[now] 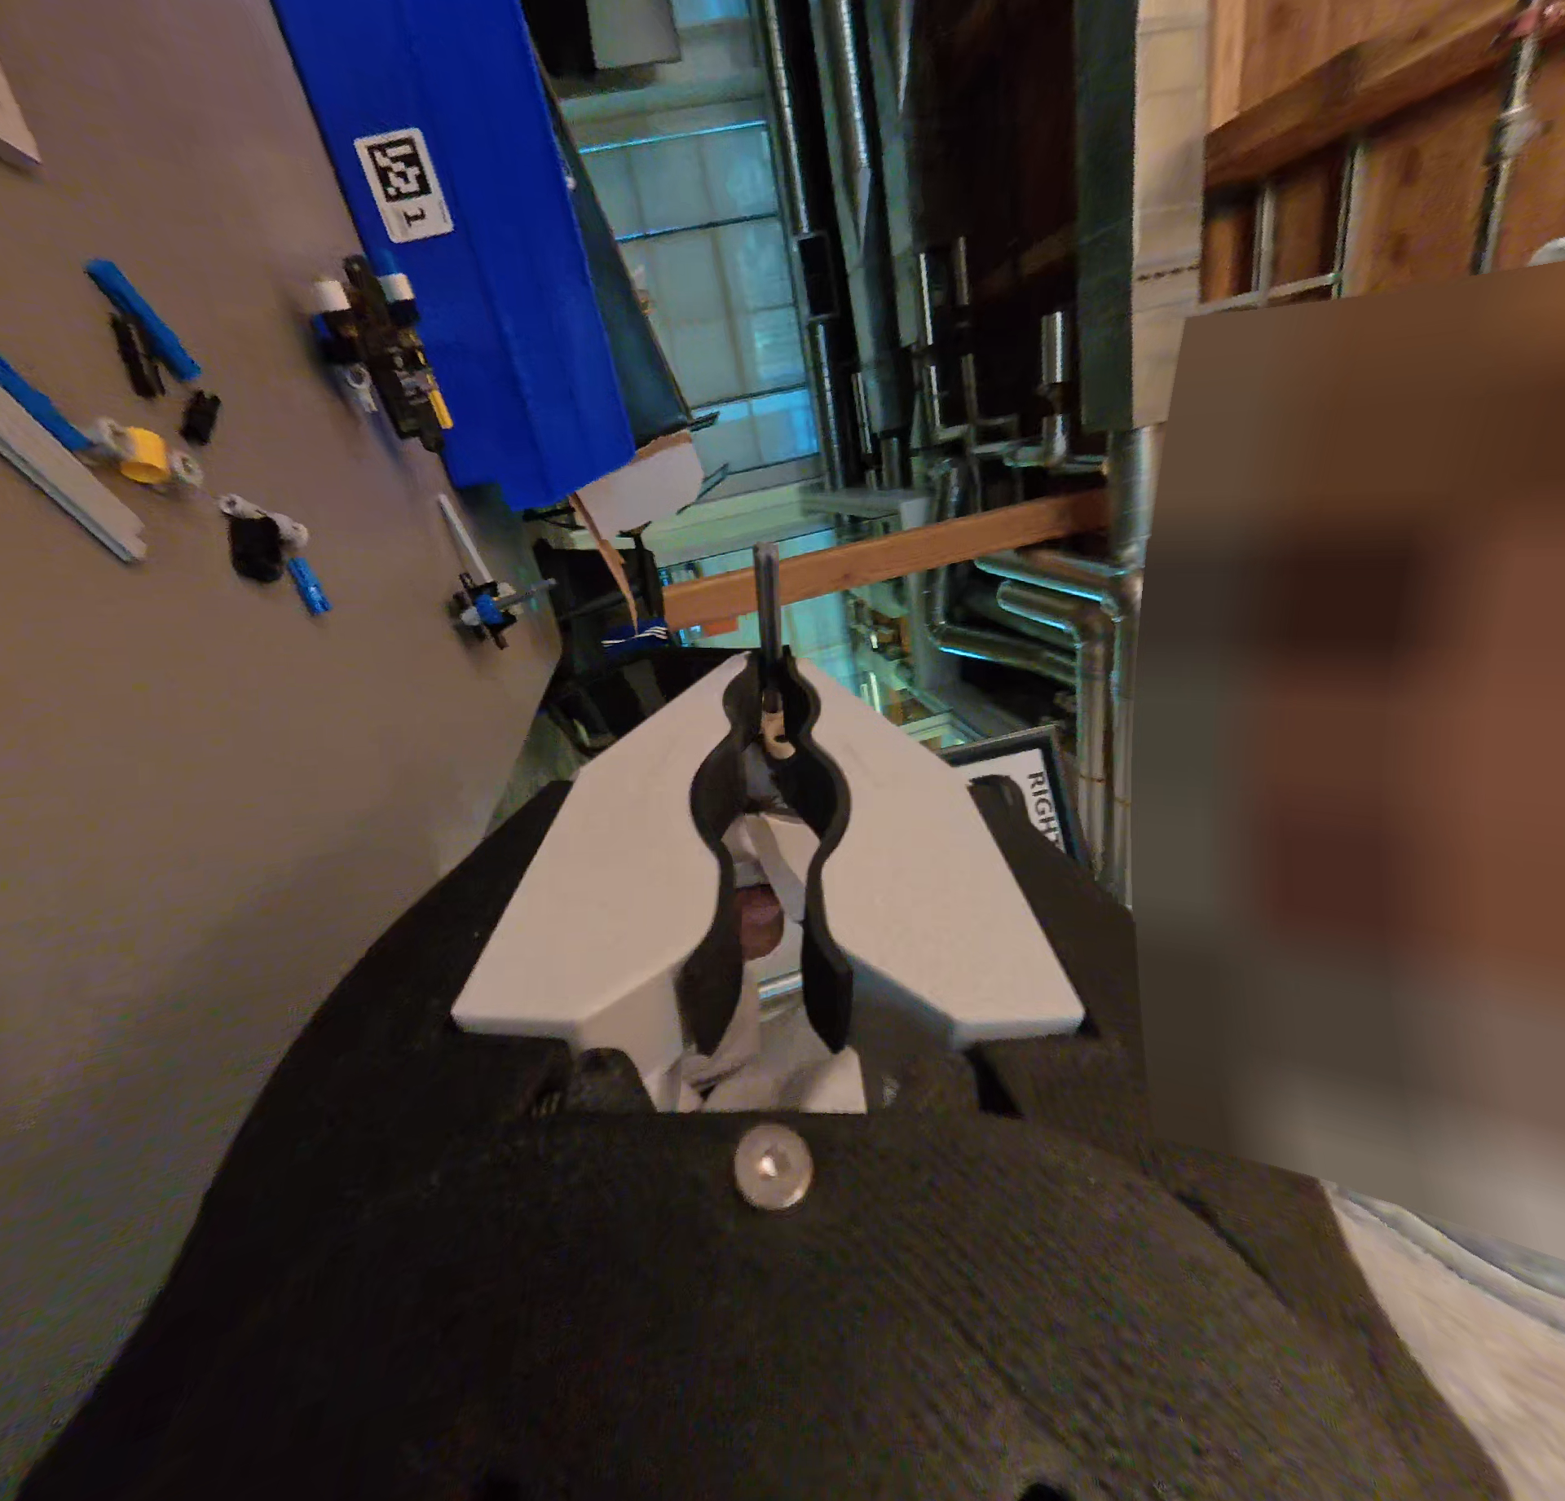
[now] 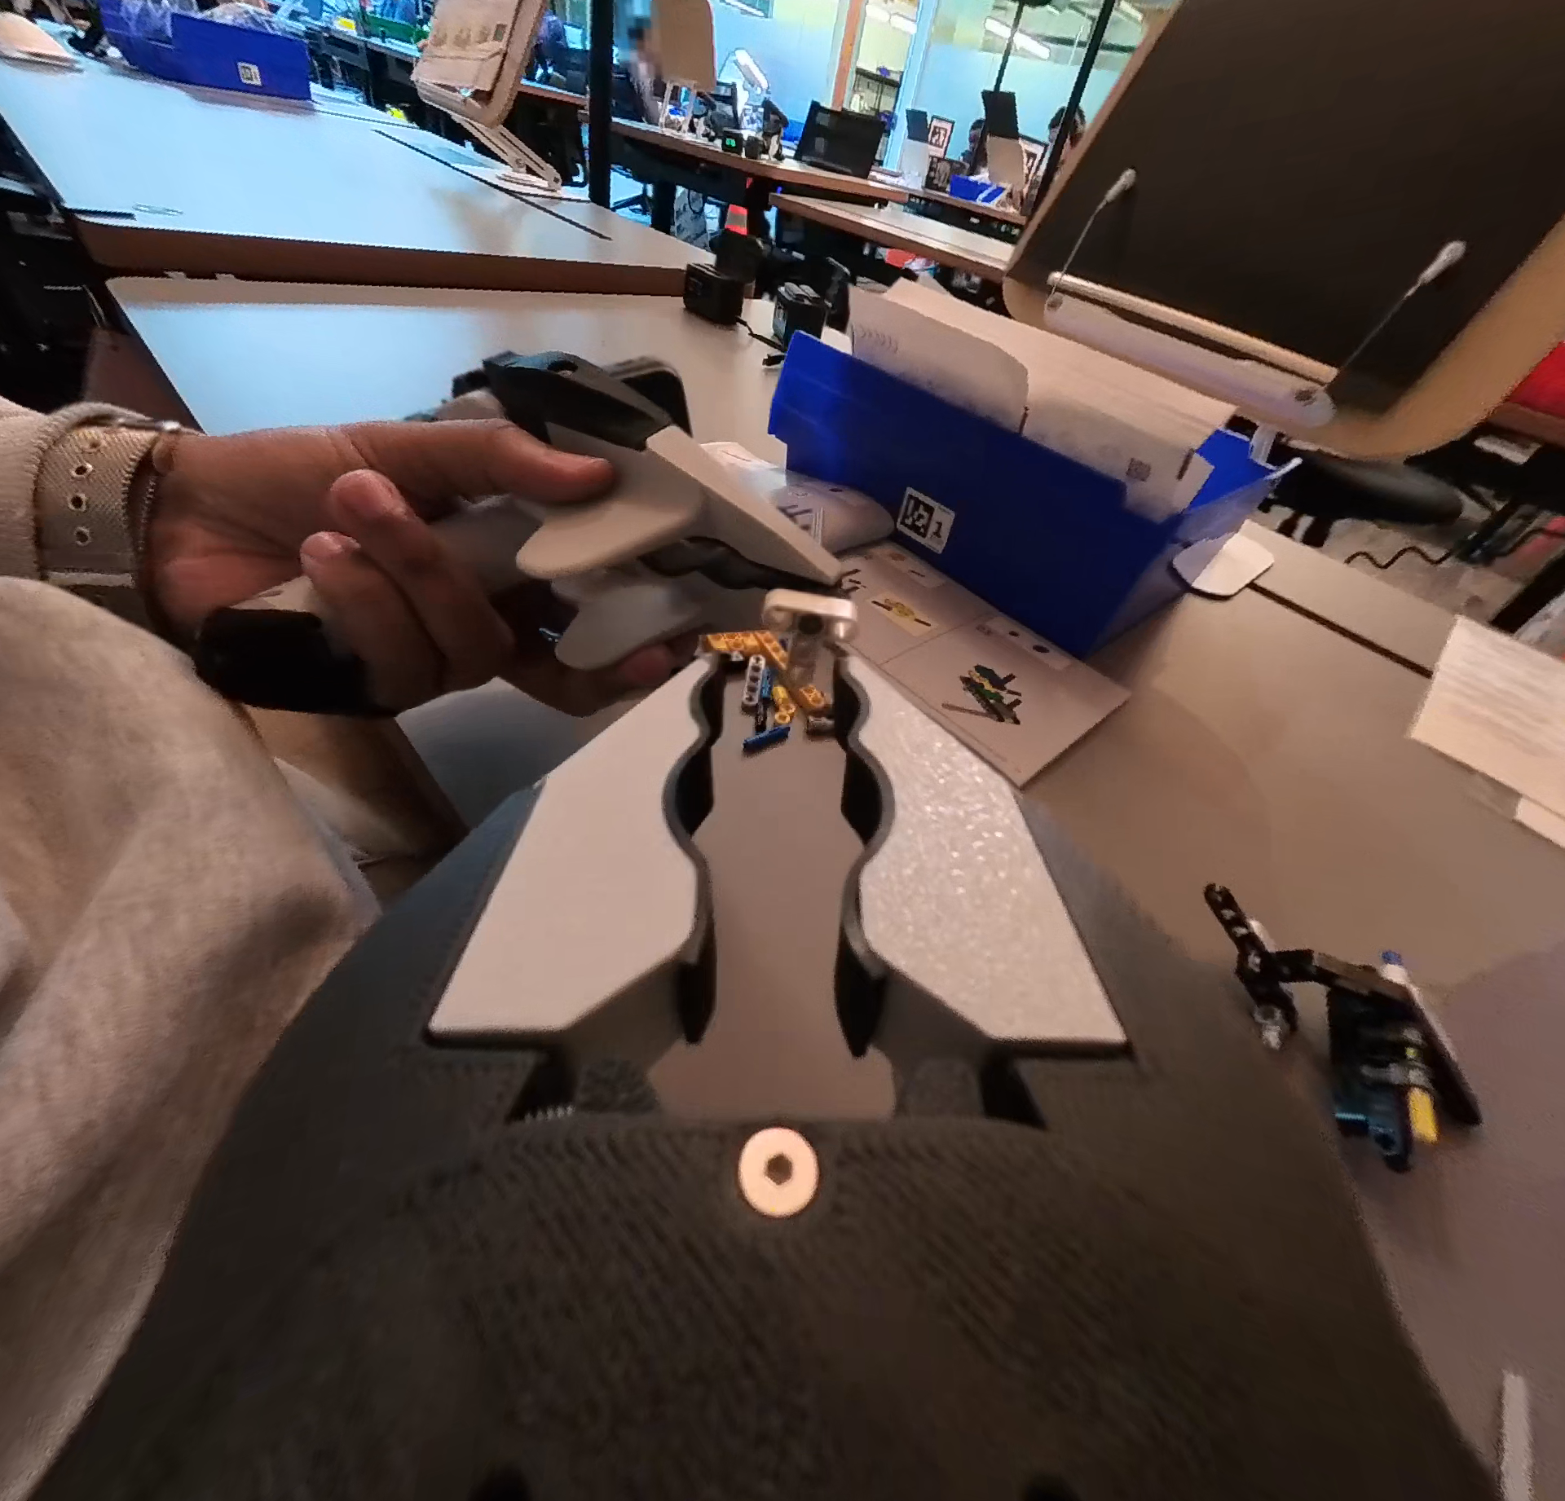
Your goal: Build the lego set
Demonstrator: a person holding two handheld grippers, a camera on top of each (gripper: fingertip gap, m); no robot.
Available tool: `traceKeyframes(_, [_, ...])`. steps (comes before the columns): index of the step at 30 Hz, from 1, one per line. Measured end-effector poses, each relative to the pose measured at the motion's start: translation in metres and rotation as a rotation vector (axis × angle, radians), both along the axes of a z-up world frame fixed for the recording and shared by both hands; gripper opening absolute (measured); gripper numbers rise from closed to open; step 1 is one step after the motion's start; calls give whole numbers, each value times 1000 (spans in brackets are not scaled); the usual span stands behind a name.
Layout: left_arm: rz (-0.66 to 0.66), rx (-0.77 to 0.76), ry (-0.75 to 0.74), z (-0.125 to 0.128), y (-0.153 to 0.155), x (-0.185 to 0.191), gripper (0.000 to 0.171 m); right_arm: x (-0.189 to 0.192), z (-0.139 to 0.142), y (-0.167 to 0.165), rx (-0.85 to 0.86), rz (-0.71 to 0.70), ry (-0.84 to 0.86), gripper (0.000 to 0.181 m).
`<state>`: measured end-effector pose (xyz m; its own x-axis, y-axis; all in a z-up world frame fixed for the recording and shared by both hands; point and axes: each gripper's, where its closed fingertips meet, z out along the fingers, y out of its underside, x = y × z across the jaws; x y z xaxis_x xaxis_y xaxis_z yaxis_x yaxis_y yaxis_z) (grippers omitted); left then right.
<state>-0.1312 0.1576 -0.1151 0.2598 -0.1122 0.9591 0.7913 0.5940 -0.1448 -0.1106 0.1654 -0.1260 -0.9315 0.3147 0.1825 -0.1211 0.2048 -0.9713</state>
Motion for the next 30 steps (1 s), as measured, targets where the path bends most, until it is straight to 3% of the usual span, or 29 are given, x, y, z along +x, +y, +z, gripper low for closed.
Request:
traceKeyframes(6, [7, 9, 22, 2, 1, 5, 0, 4, 7, 0, -23, -11, 77, 13])
traceKeyframes(15, [-25, 40, 7, 0, 6, 12, 0, 3, 6, -2, -8, -28, 117, 30])
traceKeyframes(30, [-25, 27, 59, 5, 9, 16, 0, 4, 10, 0, -72, 5, 0, 22])
